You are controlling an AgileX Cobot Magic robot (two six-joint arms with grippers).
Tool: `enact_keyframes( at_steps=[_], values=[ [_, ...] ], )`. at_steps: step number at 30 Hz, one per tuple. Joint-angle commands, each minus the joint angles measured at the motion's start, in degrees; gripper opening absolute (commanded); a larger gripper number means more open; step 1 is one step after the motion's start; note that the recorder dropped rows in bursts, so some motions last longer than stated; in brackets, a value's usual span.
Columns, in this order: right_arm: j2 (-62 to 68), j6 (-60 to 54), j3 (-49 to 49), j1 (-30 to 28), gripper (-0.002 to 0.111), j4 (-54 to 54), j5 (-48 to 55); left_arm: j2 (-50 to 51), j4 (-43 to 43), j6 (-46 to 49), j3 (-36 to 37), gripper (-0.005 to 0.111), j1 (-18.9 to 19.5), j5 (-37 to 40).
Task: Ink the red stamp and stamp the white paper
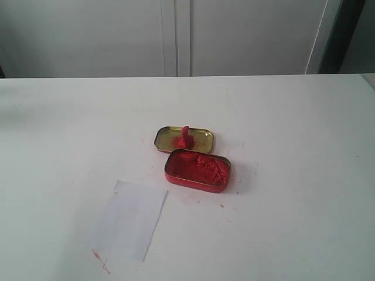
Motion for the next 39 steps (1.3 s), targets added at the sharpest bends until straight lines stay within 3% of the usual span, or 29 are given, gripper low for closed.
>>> enact_keyframes(
  at_steps=[1,11,19,39],
  values=[
    [-0.3,0.3,0.3,-0.3,0.0,-0.5,-0.8,6.7,-1.1,-1.7,-5.1,0.0,0.1,5.5],
    [-0.3,0.3,0.3,-0.3,0.0,-0.5,-0.8,22.8,-2.9,-1.6,-15.0,0.0,0.1,17.2],
    [-0.3,0.3,0.3,-0.3,0.0,-0.5,-0.8,37.4,-8.0,7.2,-23.9,0.0,0.1,25.3],
    [-0.3,0.3,0.3,-0.3,0.0,-0.5,-0.8,61.6,-16.7,14.6,-41.0,0.0,-0.1,31.2]
  ],
)
